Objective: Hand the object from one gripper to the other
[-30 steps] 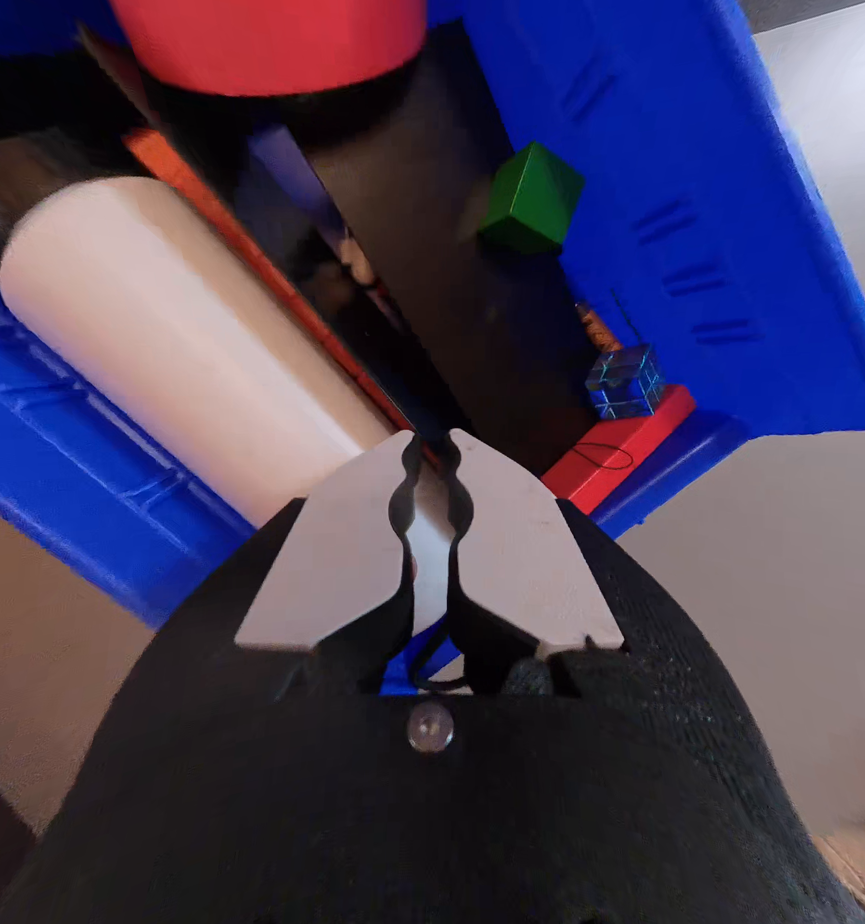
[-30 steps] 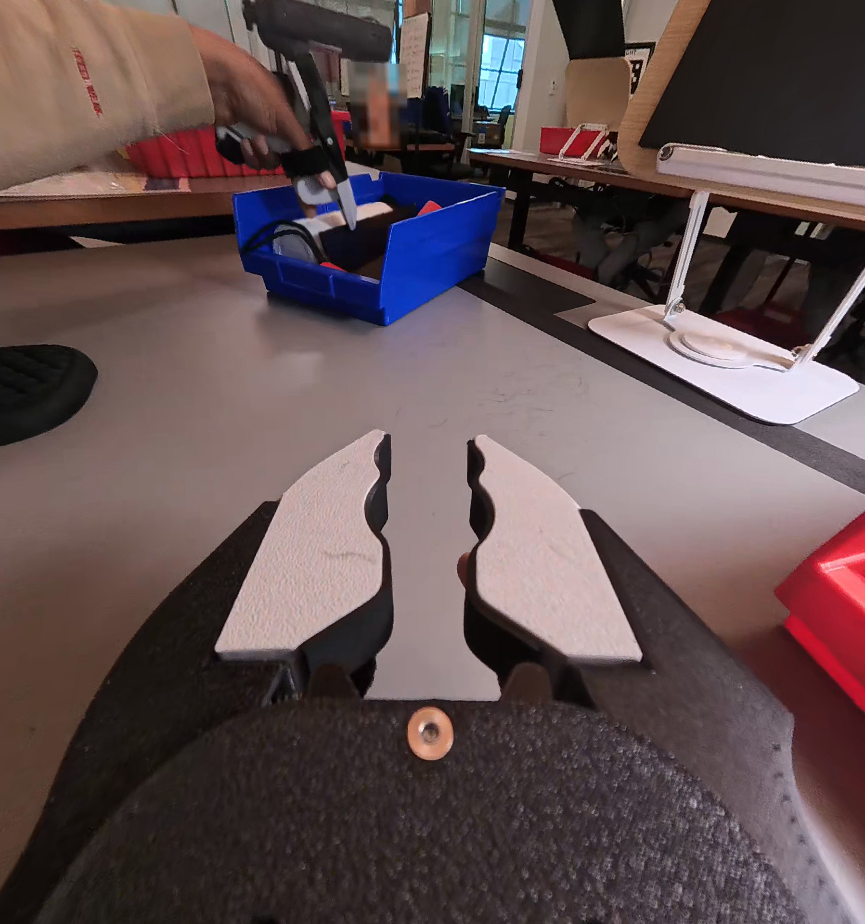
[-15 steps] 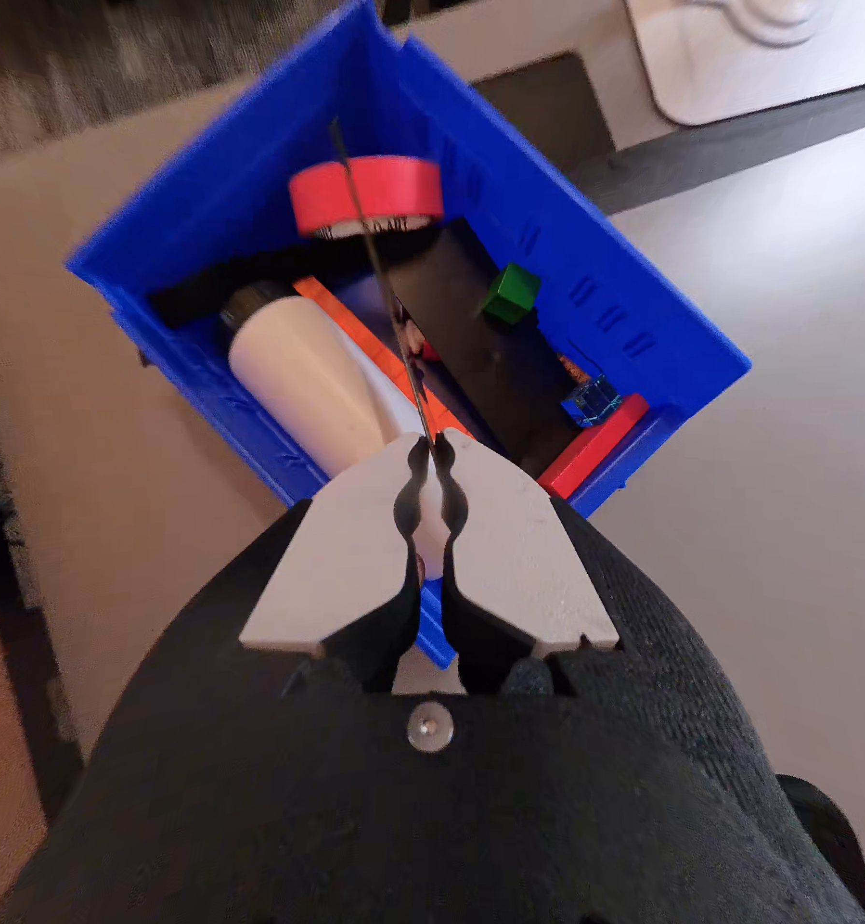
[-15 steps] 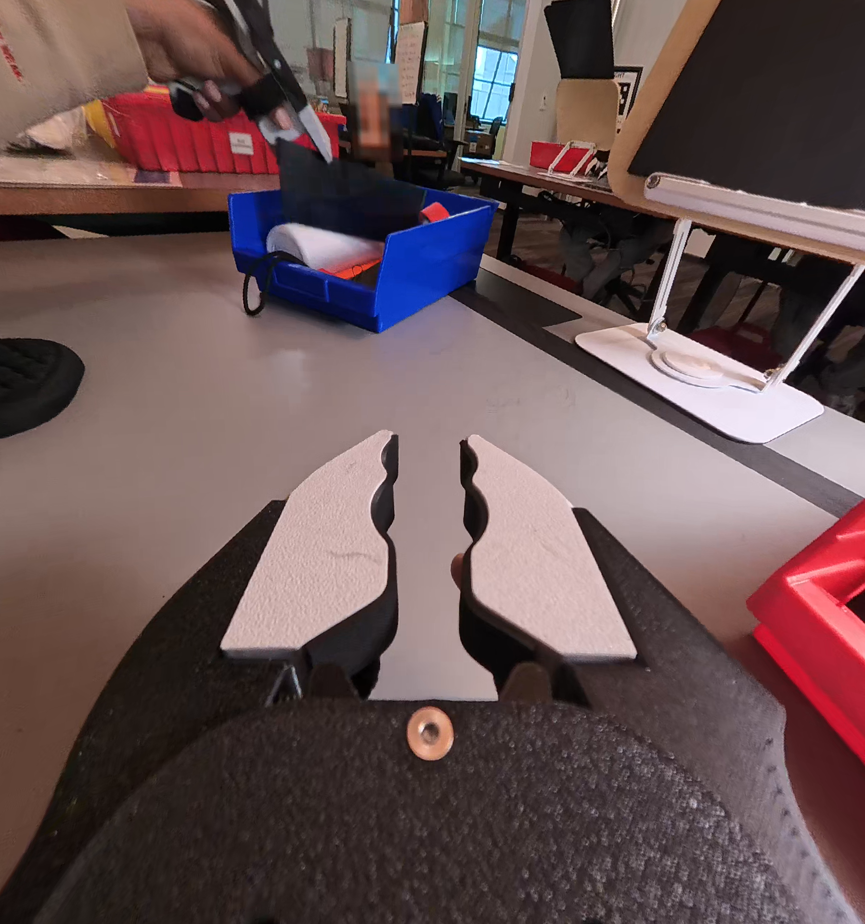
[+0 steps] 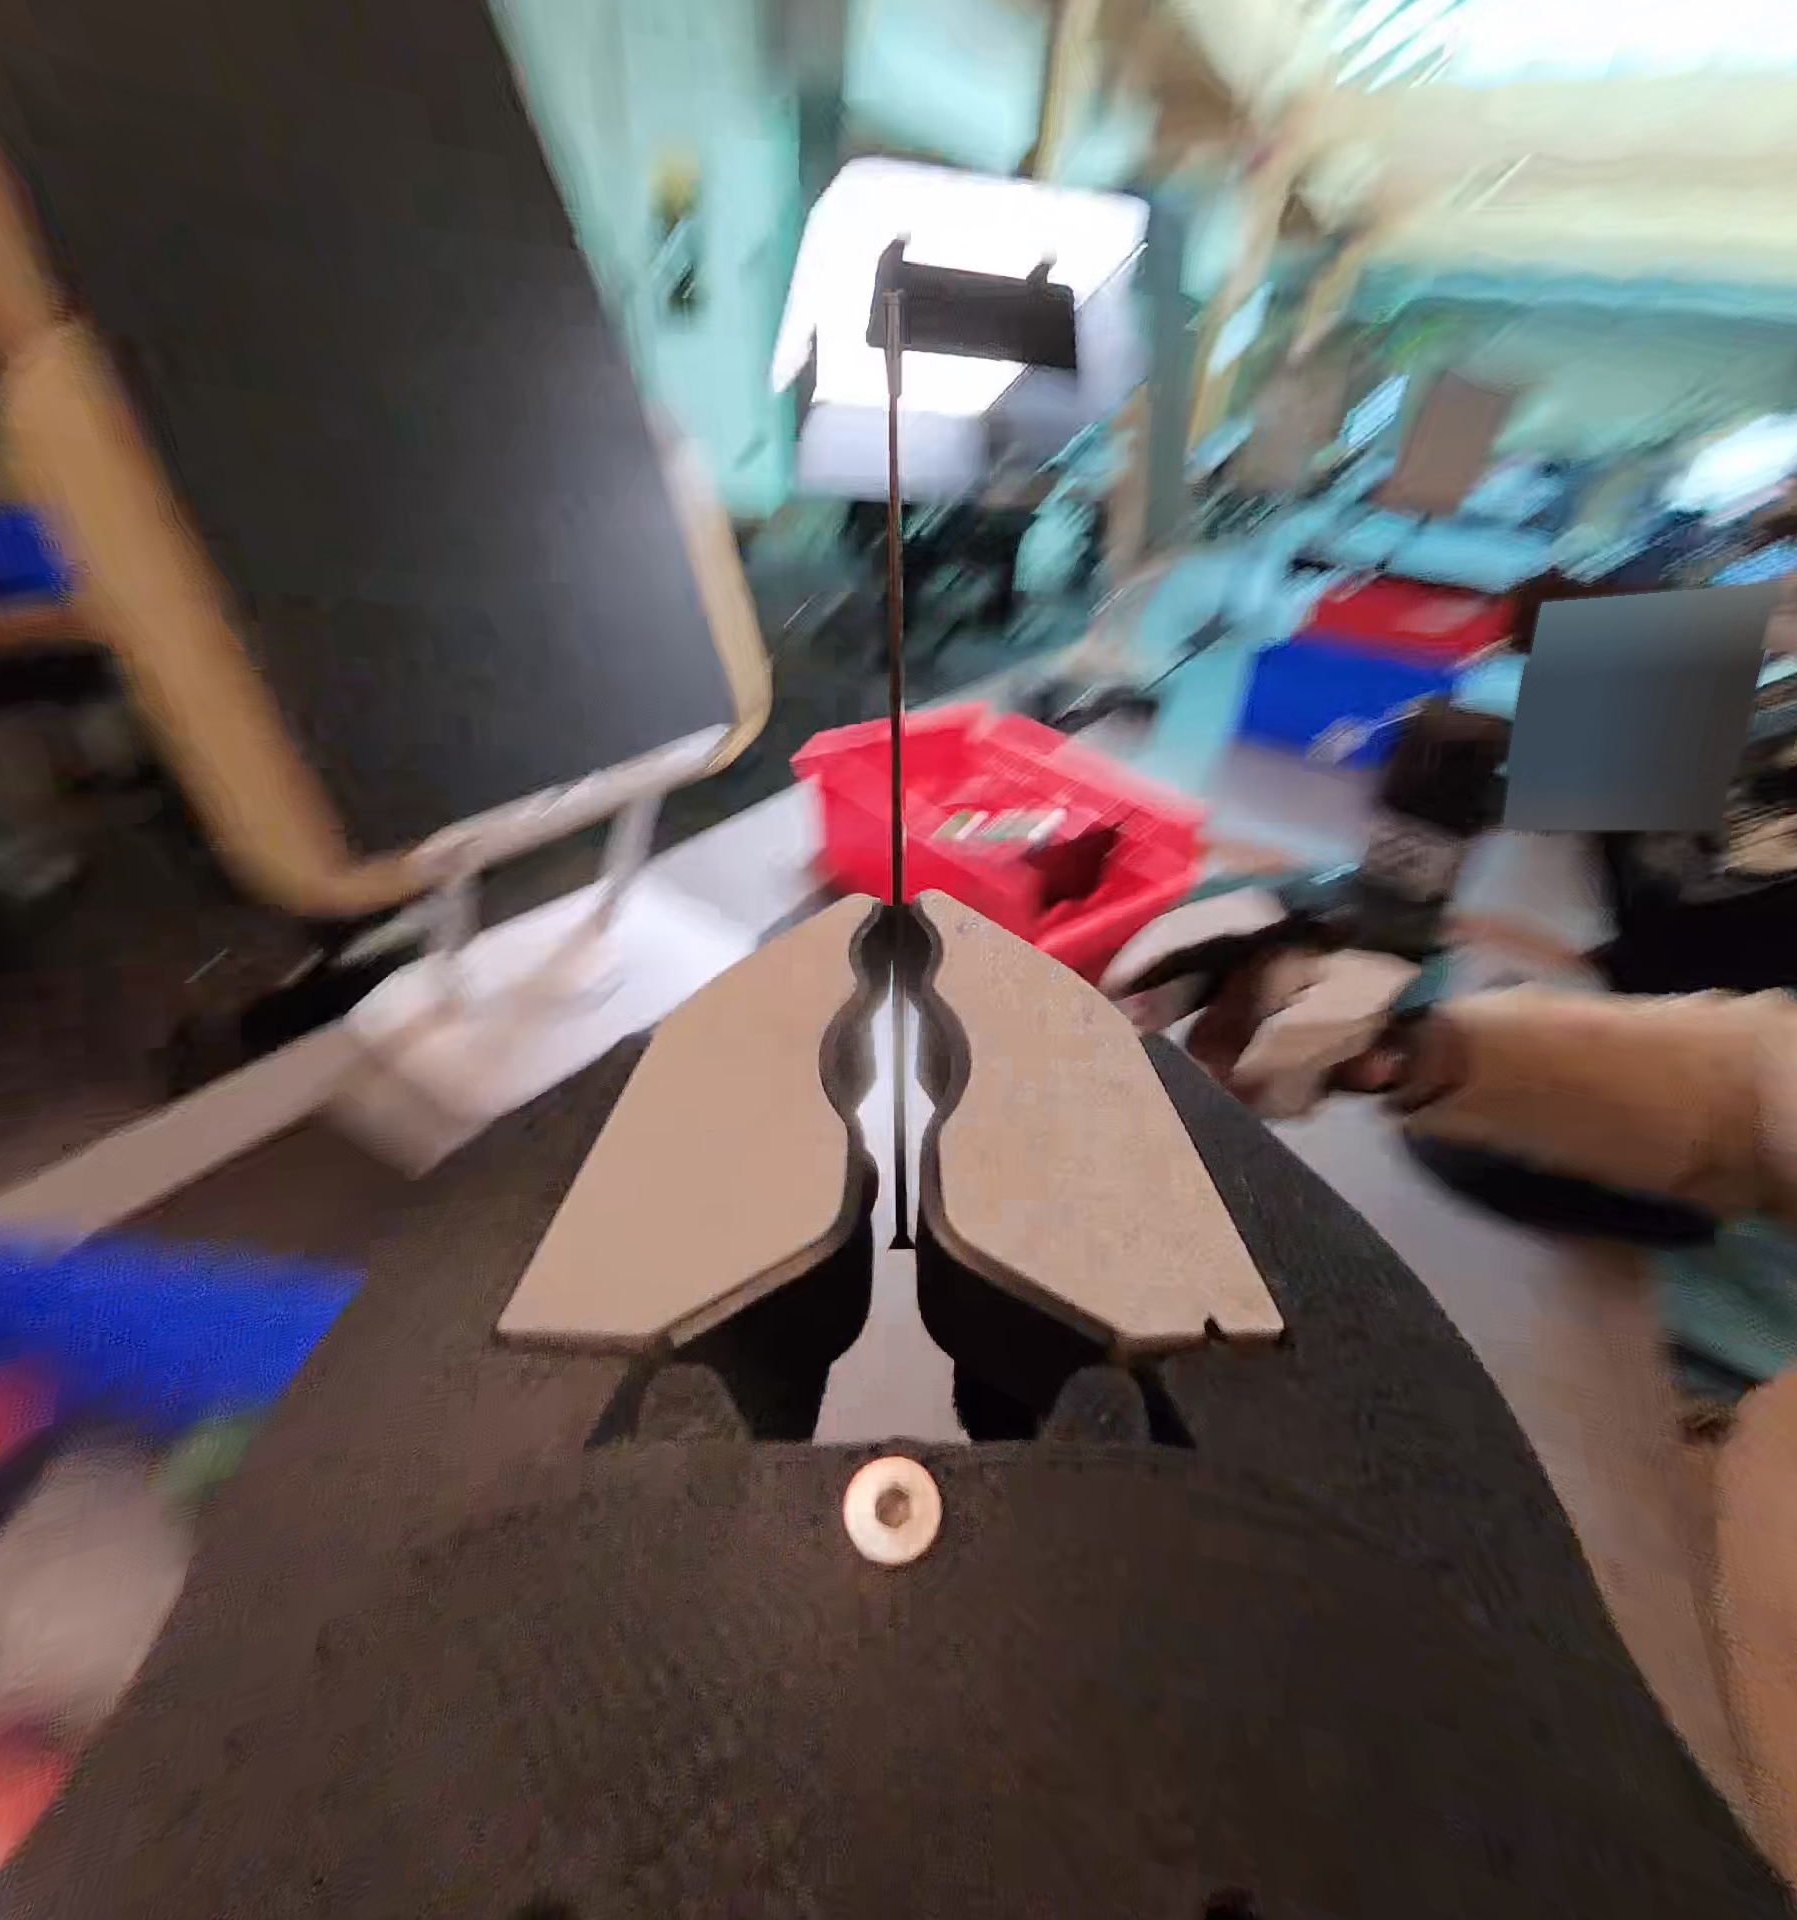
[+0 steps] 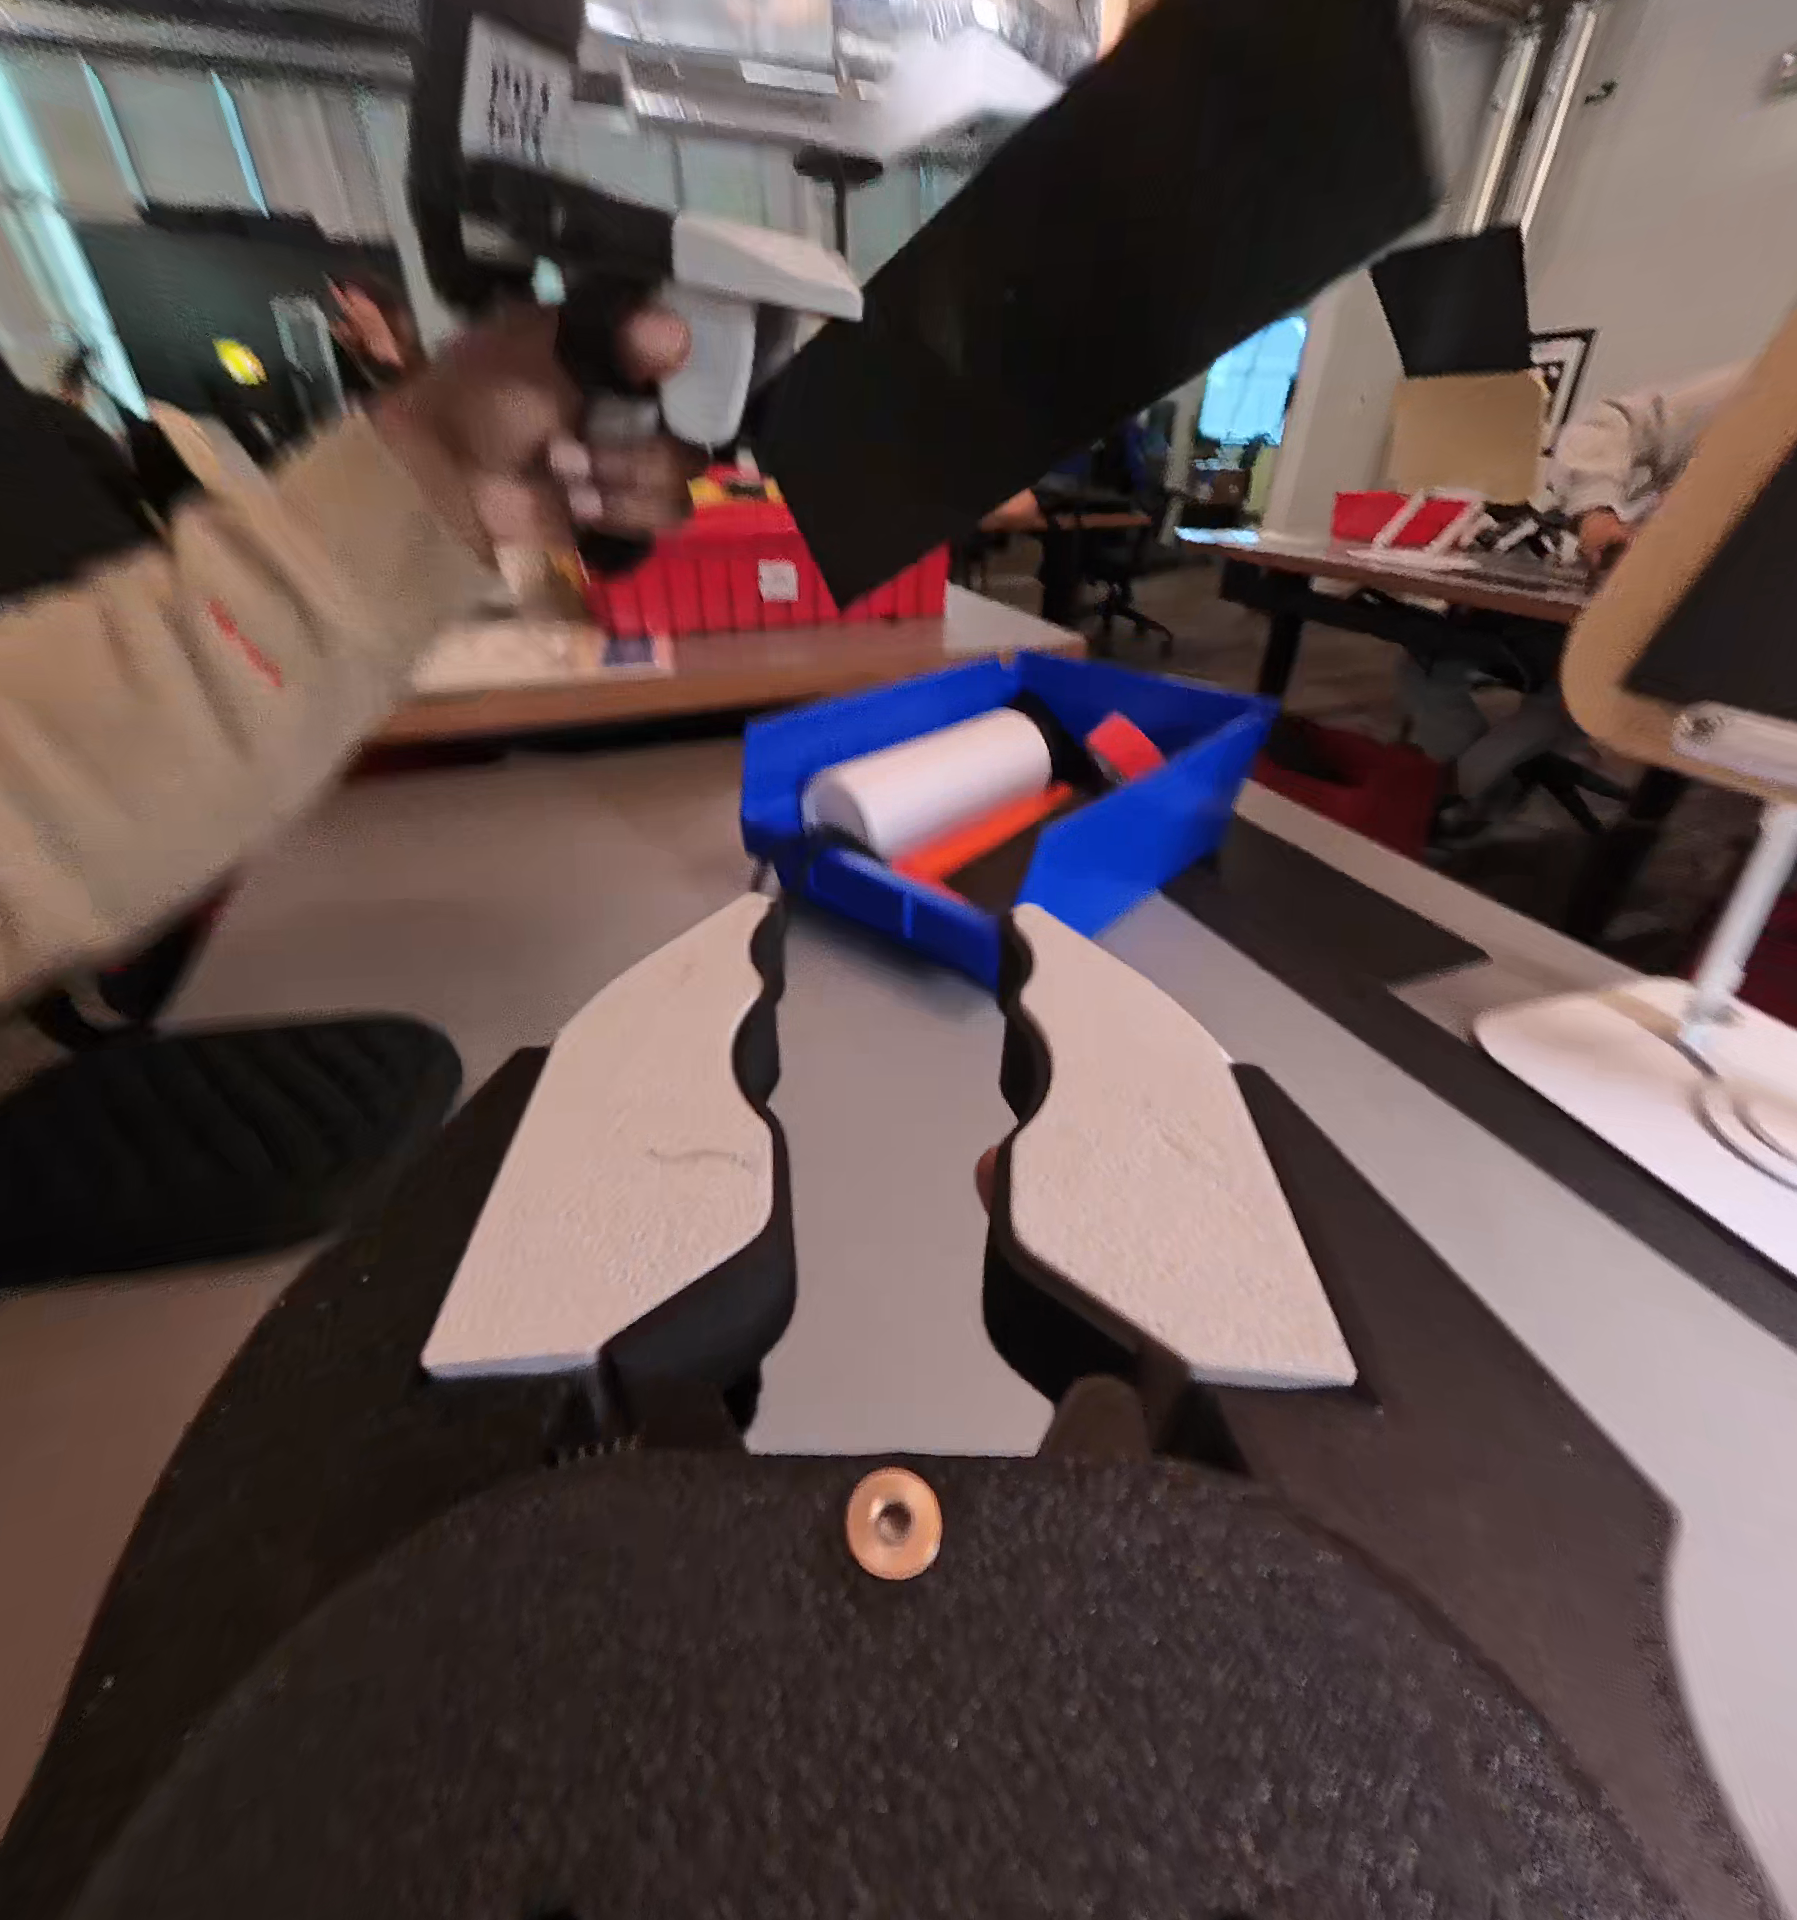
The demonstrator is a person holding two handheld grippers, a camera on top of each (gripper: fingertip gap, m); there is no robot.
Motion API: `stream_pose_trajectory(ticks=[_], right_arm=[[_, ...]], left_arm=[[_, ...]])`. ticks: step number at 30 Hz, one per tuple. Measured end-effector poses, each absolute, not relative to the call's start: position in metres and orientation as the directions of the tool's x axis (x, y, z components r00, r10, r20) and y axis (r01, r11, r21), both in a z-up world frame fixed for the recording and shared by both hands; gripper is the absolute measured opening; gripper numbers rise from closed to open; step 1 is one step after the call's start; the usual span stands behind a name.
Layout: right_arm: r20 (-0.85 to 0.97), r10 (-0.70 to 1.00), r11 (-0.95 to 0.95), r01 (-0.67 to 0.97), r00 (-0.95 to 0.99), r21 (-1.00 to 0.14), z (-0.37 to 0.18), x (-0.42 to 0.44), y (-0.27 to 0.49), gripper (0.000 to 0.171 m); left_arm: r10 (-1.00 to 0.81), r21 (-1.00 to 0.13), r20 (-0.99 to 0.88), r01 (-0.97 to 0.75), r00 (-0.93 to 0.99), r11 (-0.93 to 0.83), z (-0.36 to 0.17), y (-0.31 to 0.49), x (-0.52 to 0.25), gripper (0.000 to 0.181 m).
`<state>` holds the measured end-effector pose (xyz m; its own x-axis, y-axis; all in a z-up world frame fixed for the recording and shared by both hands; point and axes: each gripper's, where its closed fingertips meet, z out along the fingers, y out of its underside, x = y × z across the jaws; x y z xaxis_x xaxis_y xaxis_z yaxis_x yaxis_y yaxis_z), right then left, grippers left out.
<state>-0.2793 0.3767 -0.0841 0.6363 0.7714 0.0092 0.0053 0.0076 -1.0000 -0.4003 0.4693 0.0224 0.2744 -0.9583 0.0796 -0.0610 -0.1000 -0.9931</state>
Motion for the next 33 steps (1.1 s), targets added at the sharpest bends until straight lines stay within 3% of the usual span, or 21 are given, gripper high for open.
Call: stream_pose_trajectory(ticks=[2, 4, 5, 6, 7, 9, 12, 14, 17, 20, 23, 25, 30, 33], right_arm=[[-0.048, 0.792, 0.018, -0.101, 0.609, -0.995, -0.048, -0.292, 0.388, 0.059], [-0.113, 0.827, 0.04, -0.258, 0.551, -0.965, -0.001, -0.297, 0.39, 0.065], [-0.12, 0.853, 0.055, -0.317, 0.508, -0.947, 0.019, -0.298, 0.385, 0.058], [-0.103, 0.874, 0.077, -0.345, 0.474, -0.935, 0.035, -0.297, 0.377, 0.04], [-0.065, 0.886, 0.114, -0.352, 0.459, -0.929, 0.047, -0.293, 0.368, 0.009], [0.02, 0.887, 0.151, -0.248, 0.462, -0.957, 0.049, -0.281, 0.355, 0.001], [0.11, 0.903, 0.081, 0.089, 0.415, -0.993, 0.019, -0.255, 0.339, 0.001], [0.145, 0.925, 0.041, 0.288, 0.351, -0.957, -0.006, -0.235, 0.323, 0.001], [0.161, 0.933, -0.033, 0.523, 0.322, -0.851, -0.05, -0.216, 0.317, 0.002], [0.098, 0.955, -0.084, 0.575, 0.279, -0.814, -0.07, -0.216, 0.313, 0.002], [0.026, 0.974, -0.104, 0.546, 0.224, -0.831, -0.073, -0.212, 0.306, 0.002], [0.0, 0.969, -0.128, 0.504, 0.247, -0.854, -0.066, -0.203, 0.308, 0.001], [-0.018, 0.955, -0.209, 0.628, 0.296, -0.75, -0.101, -0.18, 0.309, 0.002], [-0.035, 0.951, -0.254, 0.708, 0.308, -0.659, -0.124, -0.177, 0.311, 0.002]], left_arm=[[-0.993, -0.986, 0.097, 0.143, 0.065, -0.087, 0.051, 0.429, -0.363, 0.001], [-0.988, -0.947, 0.097, 0.294, -0.118, -0.128, 0.071, 0.396, -0.333, 0.003], [-0.98, -0.932, 0.099, 0.33, -0.174, -0.153, 0.075, 0.385, -0.319, 0.002], [-0.974, -0.924, 0.088, 0.348, -0.207, -0.157, 0.076, 0.376, -0.306, 0.003], [-0.973, -0.917, 0.071, 0.37, -0.221, -0.151, 0.076, 0.371, -0.297, 0.004], [-0.96, -0.922, 0.059, 0.353, -0.274, -0.158, 0.068, 0.359, -0.288, 0.004], [-0.968, -0.982, 0.044, 0.168, -0.247, -0.088, 0.031, 0.355, -0.274, 0.019], [-0.969, -0.995, 0.025, 0.084, -0.245, -0.047, 0.016, 0.351, -0.27, 0.034], [-0.965, -1.0, -0.024, 0.0, -0.263, 0.025, 0.001, 0.339, -0.265, 0.03], [-0.966, -0.989, -0.119, -0.061, -0.229, 0.136, -0.012, 0.338, -0.262, 0.009], [-0.955, -0.985, -0.109, -0.098, -0.275, 0.141, -0.015, 0.332, -0.27, 0.037], [-0.961, -0.989, -0.103, -0.08, -0.256, 0.128, -0.01, 0.337, -0.276, 0.037], [-0.968, -0.987, -0.063, -0.128, -0.244, 0.097, -0.02, 0.347, -0.278, 0.043], [-0.948, -0.916, -0.155, -0.318, -0.279, 0.244, -0.062, 0.346, -0.277, 0.023]])
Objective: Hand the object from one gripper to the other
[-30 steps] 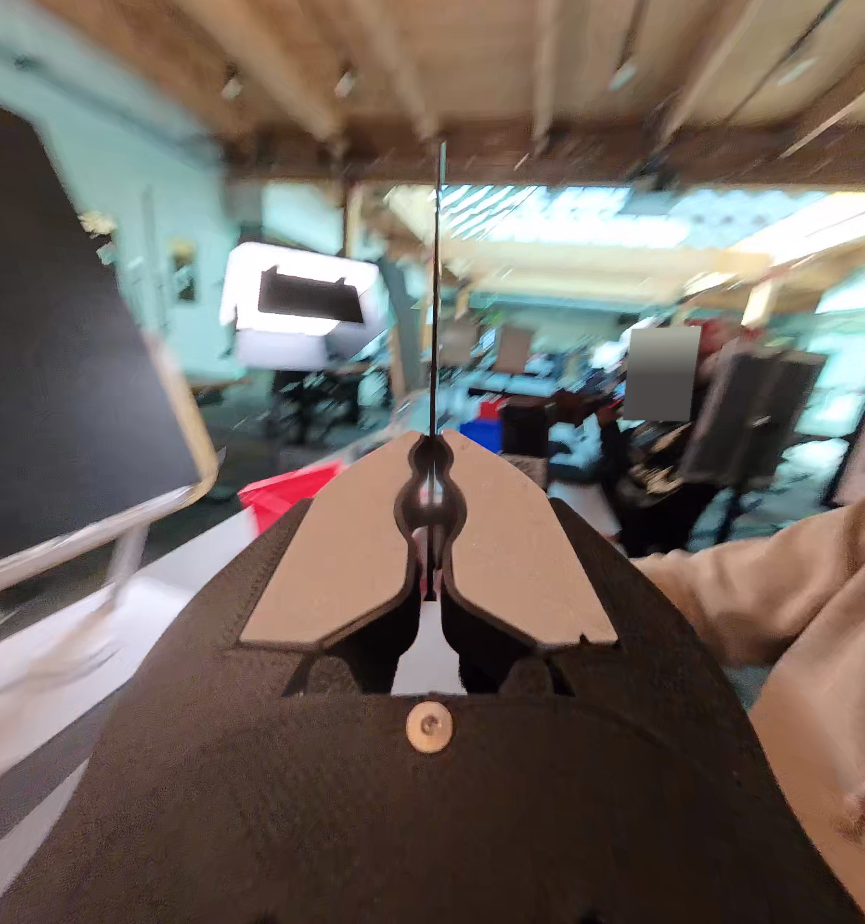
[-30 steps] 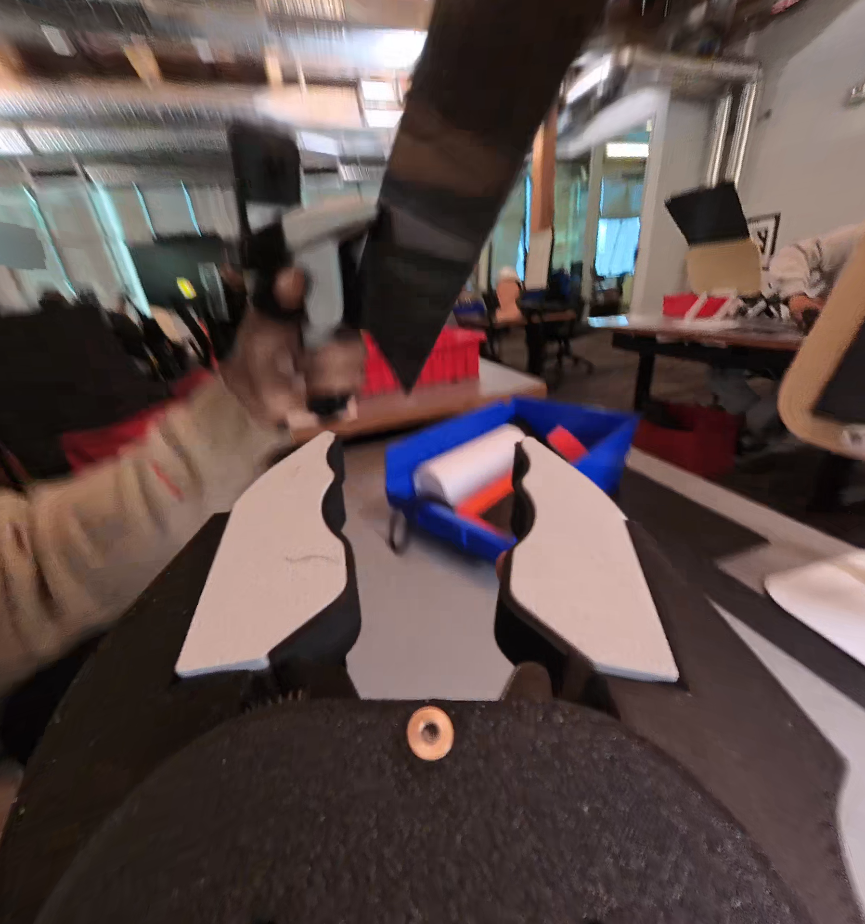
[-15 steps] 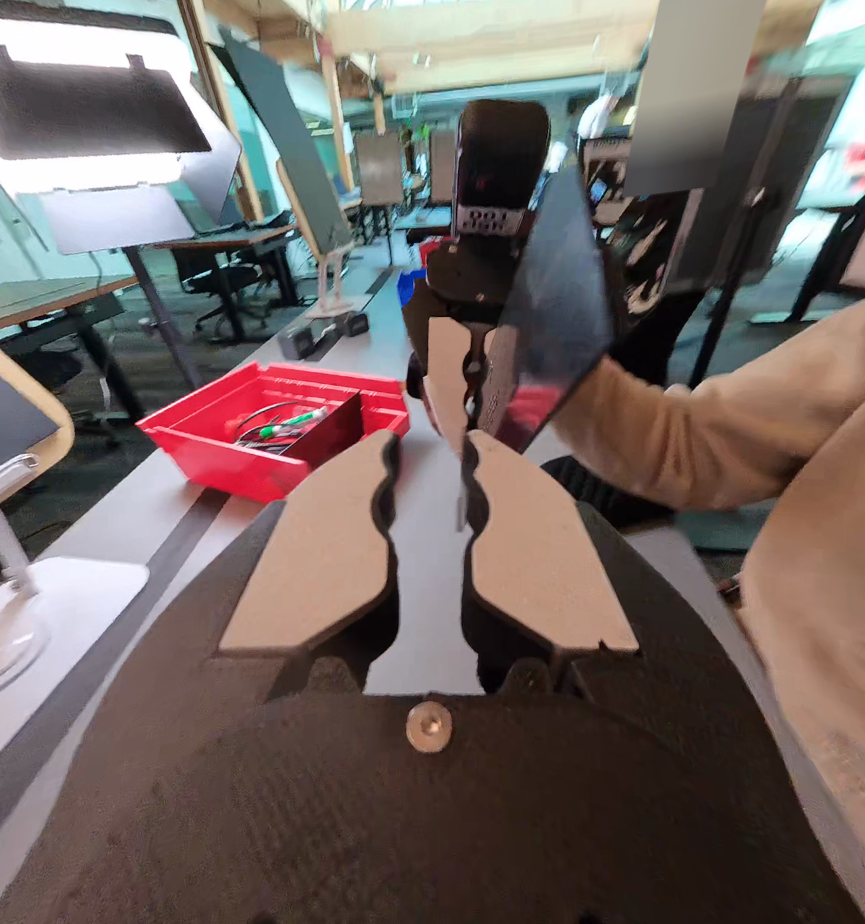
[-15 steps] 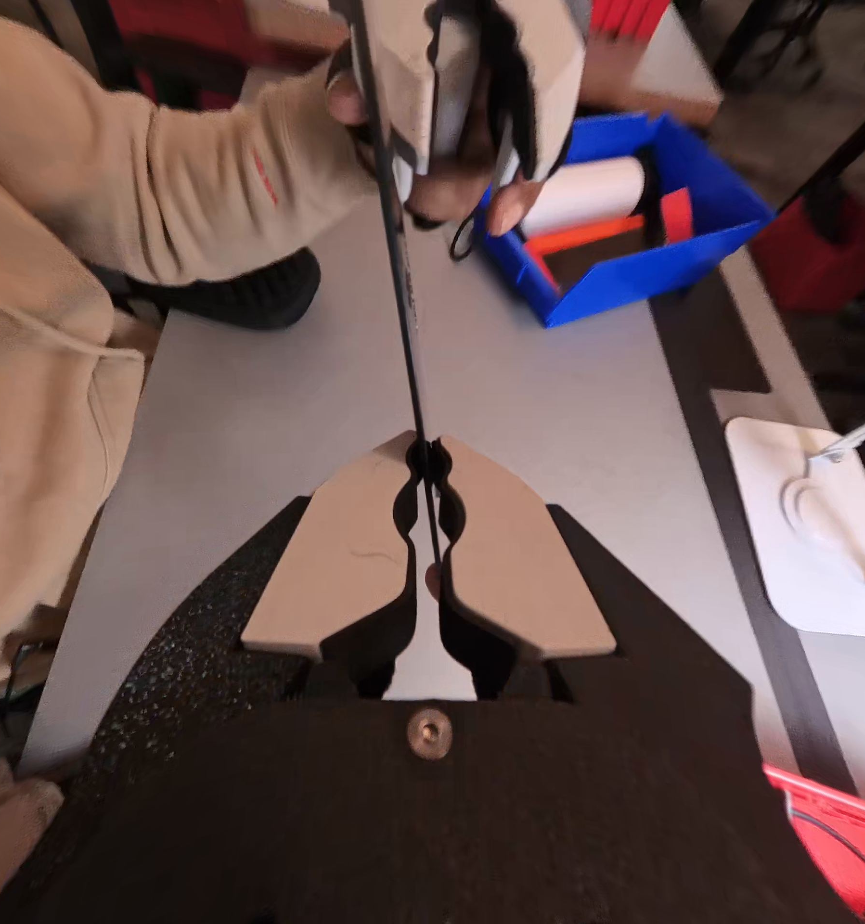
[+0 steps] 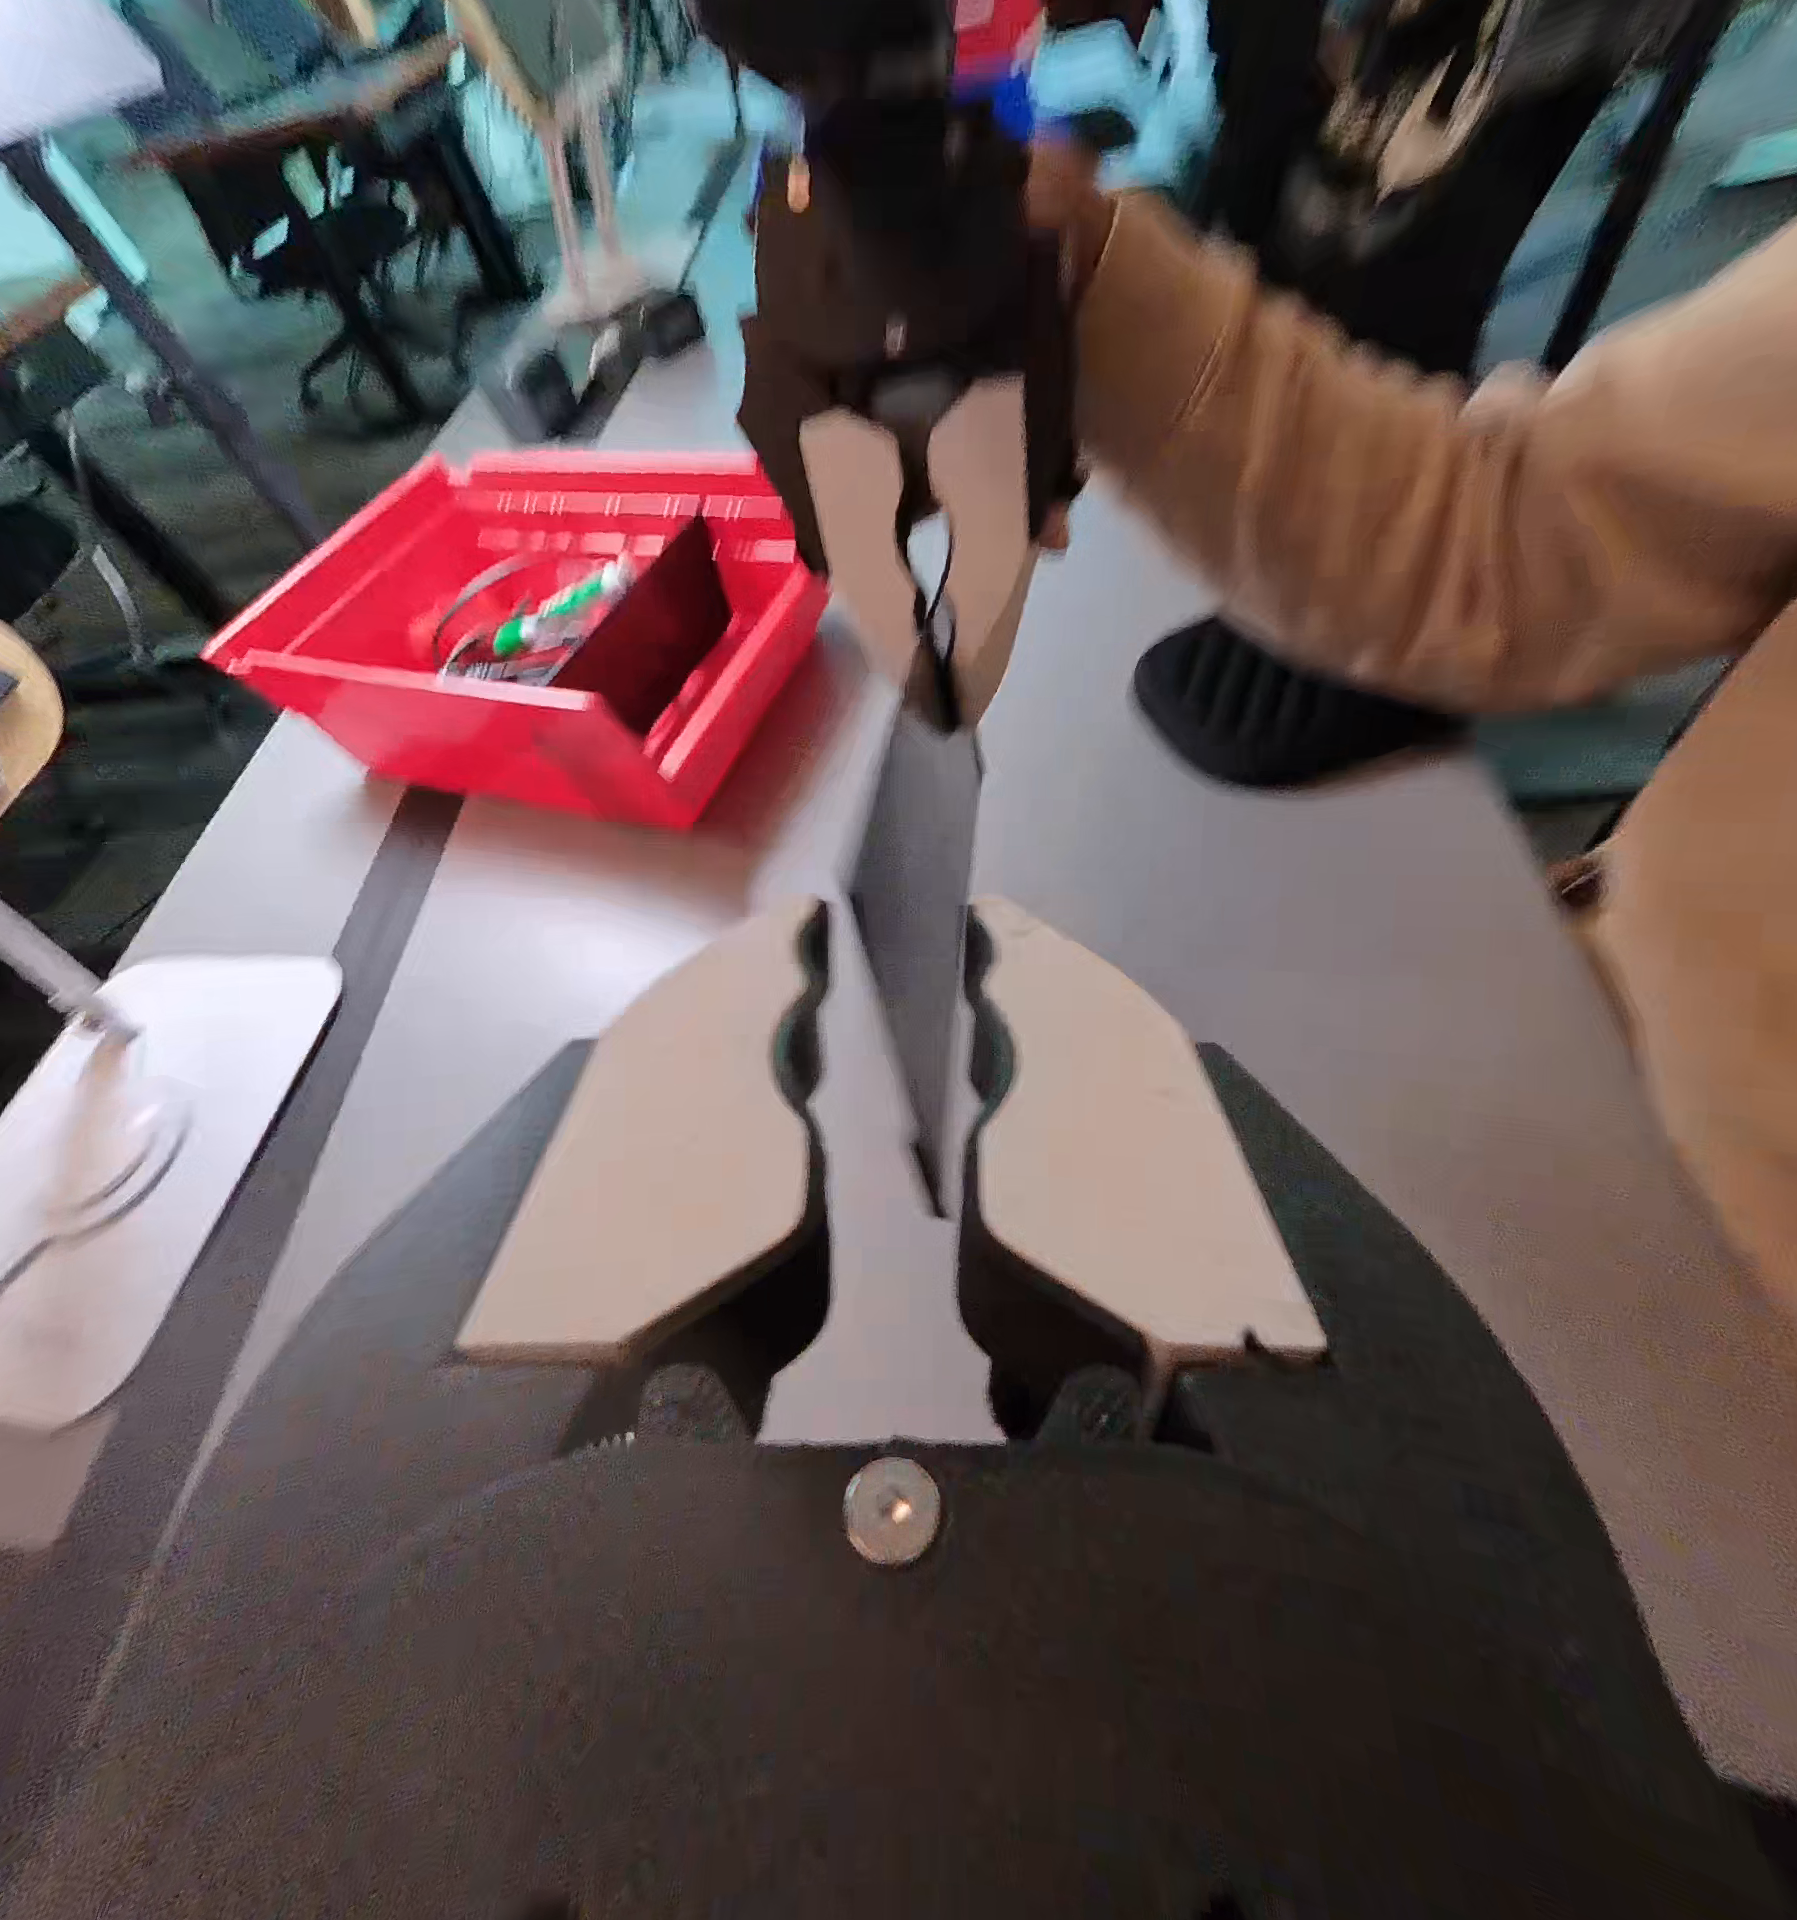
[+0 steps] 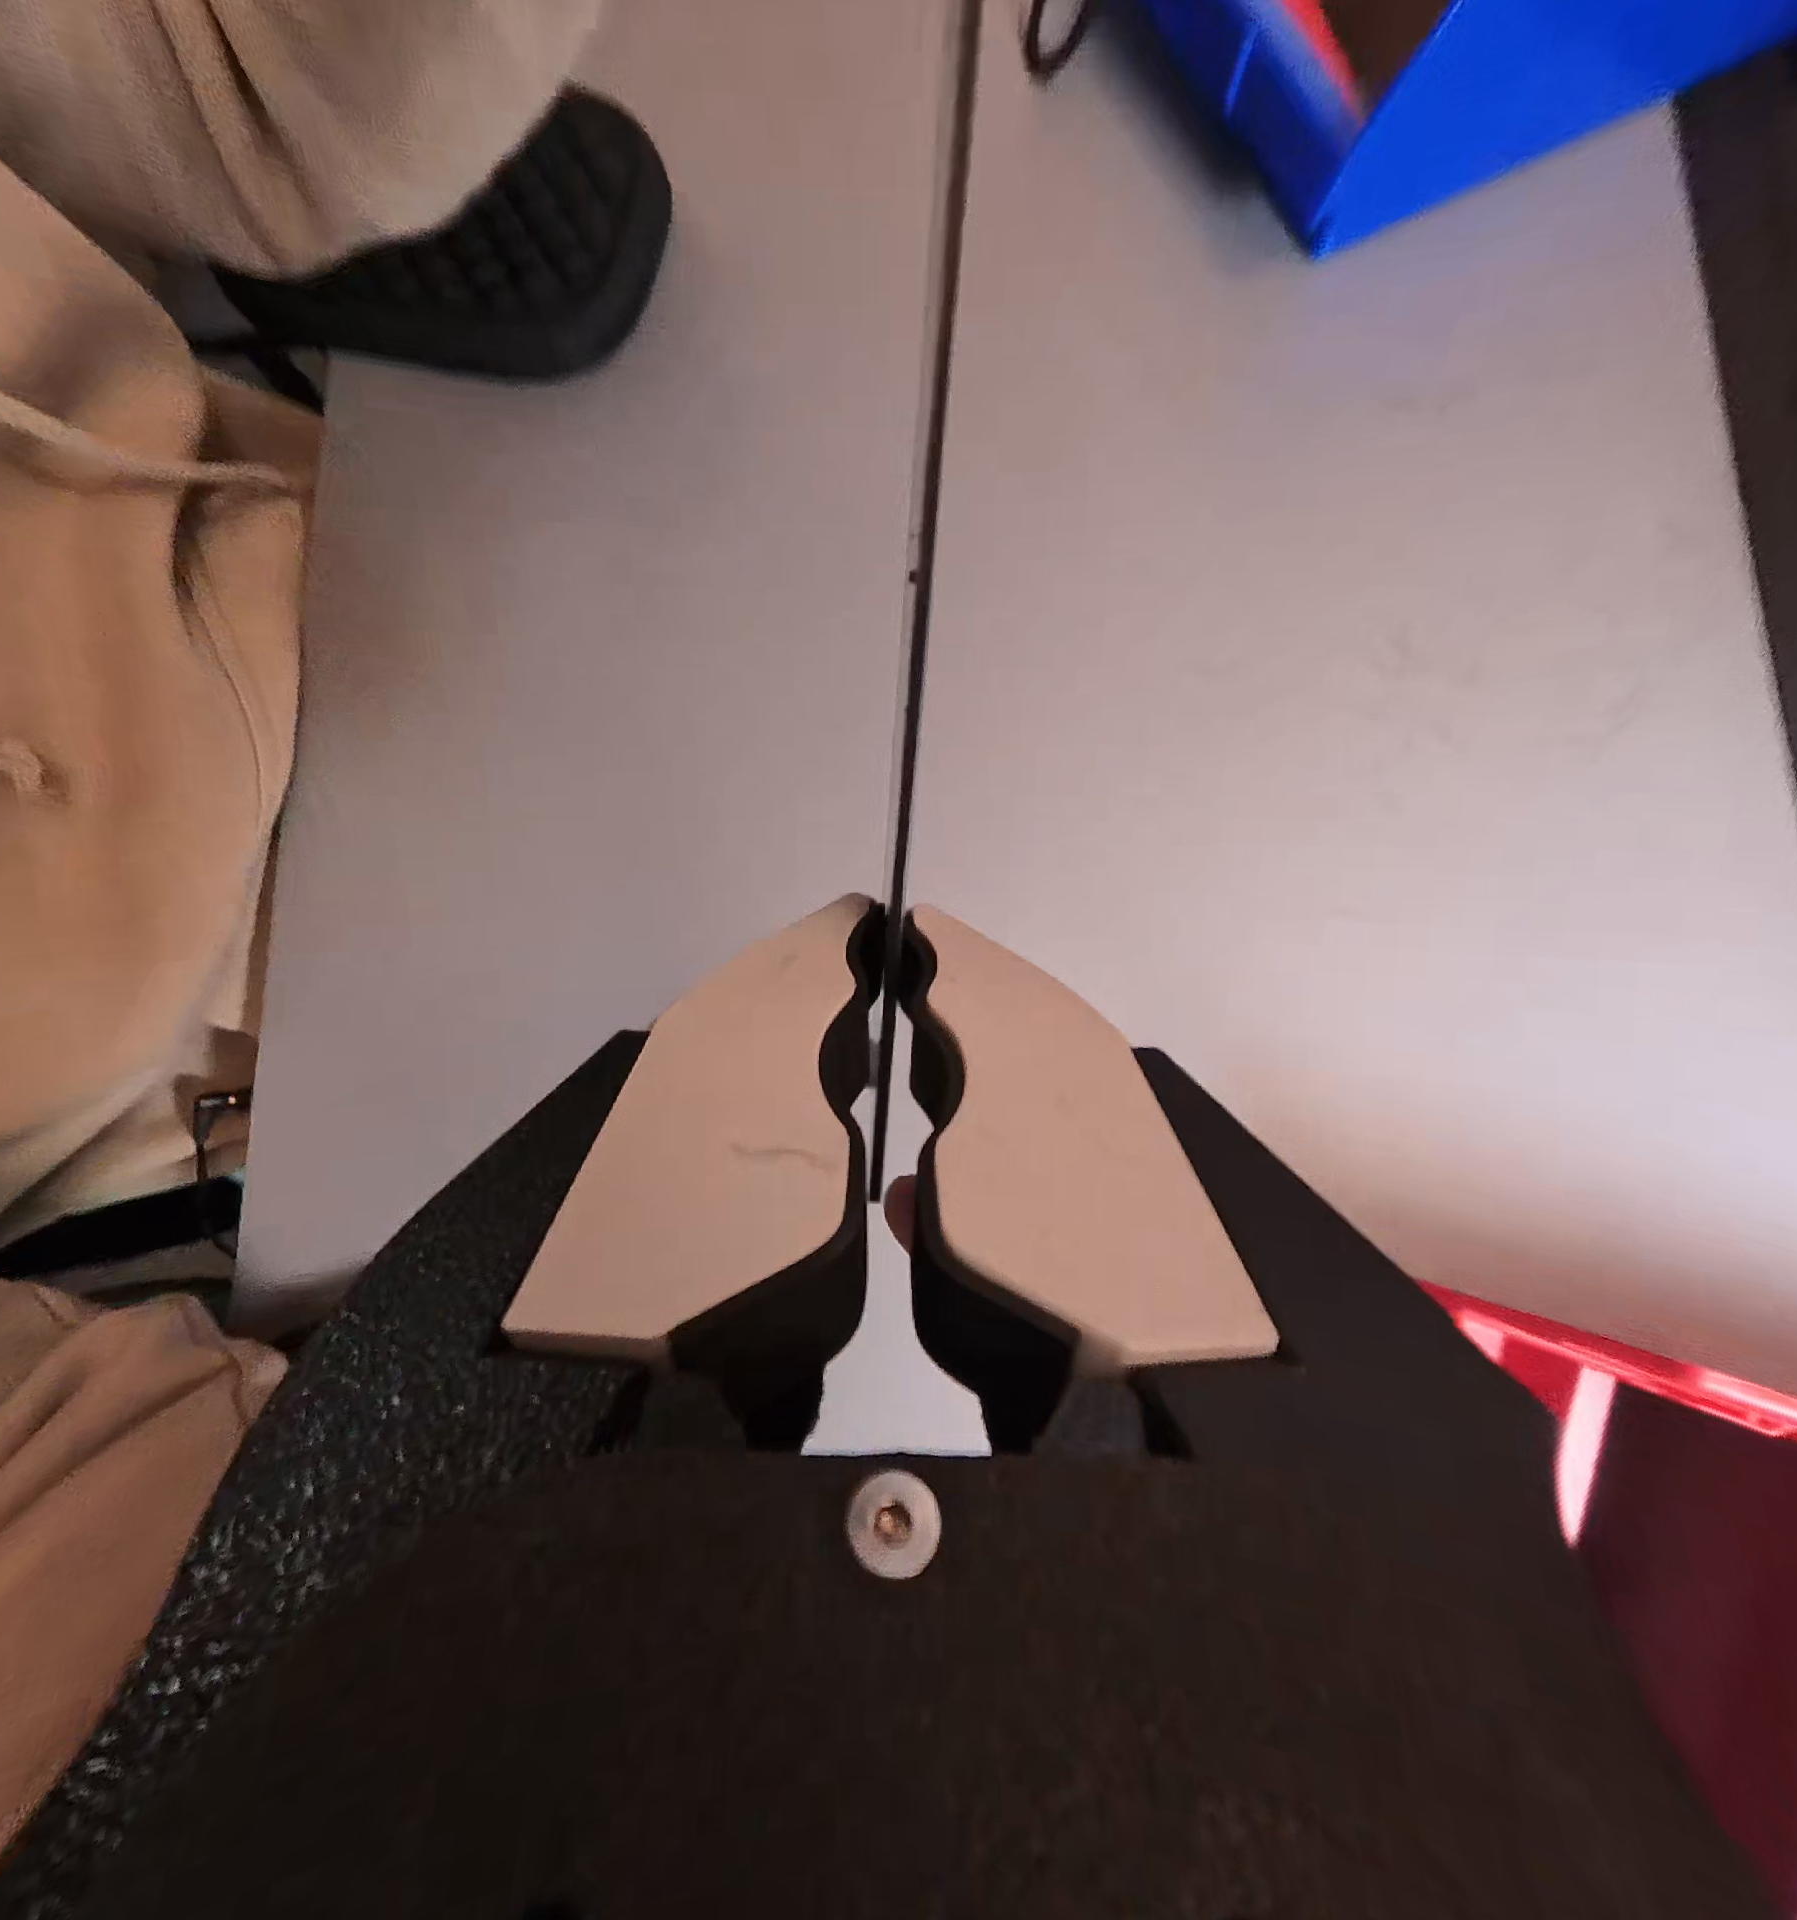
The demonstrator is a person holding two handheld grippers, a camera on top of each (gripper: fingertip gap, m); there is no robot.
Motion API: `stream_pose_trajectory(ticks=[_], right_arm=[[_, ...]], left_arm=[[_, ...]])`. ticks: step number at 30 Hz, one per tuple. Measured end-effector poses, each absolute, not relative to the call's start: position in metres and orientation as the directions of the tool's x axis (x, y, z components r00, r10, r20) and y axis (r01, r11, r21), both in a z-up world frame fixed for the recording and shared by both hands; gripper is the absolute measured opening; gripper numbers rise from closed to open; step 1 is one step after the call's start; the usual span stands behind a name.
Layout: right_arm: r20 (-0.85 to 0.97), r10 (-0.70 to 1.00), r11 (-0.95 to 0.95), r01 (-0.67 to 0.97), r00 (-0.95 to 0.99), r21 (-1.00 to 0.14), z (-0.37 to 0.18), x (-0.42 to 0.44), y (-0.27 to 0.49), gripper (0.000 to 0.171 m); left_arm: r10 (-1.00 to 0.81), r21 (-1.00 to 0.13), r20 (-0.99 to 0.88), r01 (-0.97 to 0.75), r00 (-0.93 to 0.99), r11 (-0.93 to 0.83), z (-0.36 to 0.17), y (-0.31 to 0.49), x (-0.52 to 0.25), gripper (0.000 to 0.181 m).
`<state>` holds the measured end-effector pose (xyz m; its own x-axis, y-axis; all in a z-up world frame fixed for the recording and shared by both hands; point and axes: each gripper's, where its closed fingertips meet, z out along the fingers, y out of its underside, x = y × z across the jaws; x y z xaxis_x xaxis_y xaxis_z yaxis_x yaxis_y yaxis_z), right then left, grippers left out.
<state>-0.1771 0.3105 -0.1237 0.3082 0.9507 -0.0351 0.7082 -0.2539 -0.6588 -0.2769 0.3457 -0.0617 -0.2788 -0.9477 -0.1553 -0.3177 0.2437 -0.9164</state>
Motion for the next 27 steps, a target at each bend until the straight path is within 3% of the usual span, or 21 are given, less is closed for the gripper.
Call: stream_pose_trajectory(ticks=[1, 3, 5, 10, 14, 16, 17, 20, 22, 27], right_arm=[[-0.035, 0.951, -0.256, 0.721, 0.306, -0.644, -0.128, -0.177, 0.311, 0.002], [-0.028, 0.951, -0.246, 0.701, 0.307, -0.669, -0.124, -0.179, 0.315, 0.002], [-0.002, 0.945, -0.234, 0.67, 0.328, -0.704, -0.115, -0.175, 0.32, 0.002], [0.051, 0.943, -0.134, 0.514, 0.329, -0.847, -0.072, -0.168, 0.318, 0.002], [0.073, 0.945, -0.091, 0.47, 0.318, -0.878, -0.057, -0.164, 0.311, 0.002], [0.073, 0.943, -0.084, 0.445, 0.324, -0.891, -0.052, -0.163, 0.312, 0.002], [0.07, 0.943, -0.082, 0.428, 0.326, -0.9, -0.05, -0.162, 0.313, 0.002], [0.147, 0.874, -0.009, 0.318, 0.463, -0.948, -0.027, -0.148, 0.338, 0.01], [0.174, 0.754, 0.078, 0.178, 0.633, -0.981, 0.001, -0.127, 0.365, 0.037], [-0.027, 0.796, 0.082, -0.151, 0.605, -0.985, 0.011, -0.138, 0.388, 0.041]], left_arm=[[-0.944, -0.884, -0.19, -0.371, -0.27, 0.284, -0.074, 0.35, -0.276, 0.009], [-0.945, -0.848, -0.21, -0.435, -0.249, 0.303, -0.088, 0.359, -0.275, 0.007], [-0.957, -0.881, -0.191, -0.391, -0.22, 0.266, -0.081, 0.365, -0.271, 0.008], [-0.965, -0.965, -0.027, -0.245, -0.262, 0.093, -0.059, 0.364, -0.278, 0.039], [-0.941, -0.961, -0.005, -0.26, -0.338, 0.098, -0.067, 0.351, -0.276, 0.034], [-0.942, -0.949, -0.054, -0.276, -0.33, 0.152, -0.072, 0.349, -0.27, 0.002], [-0.948, -0.951, -0.077, -0.261, -0.31, 0.162, -0.07, 0.351, -0.267, 0.002], [-0.971, -0.985, -0.047, -0.151, -0.234, 0.084, -0.045, 0.362, -0.262, 0.002], [-0.988, -0.999, -0.015, -0.043, -0.156, 0.022, -0.025, 0.377, -0.266, 0.002], [-0.968, -0.944, 0.184, 0.242, -0.173, -0.223, 0.022, 0.397, -0.29, 0.002]])
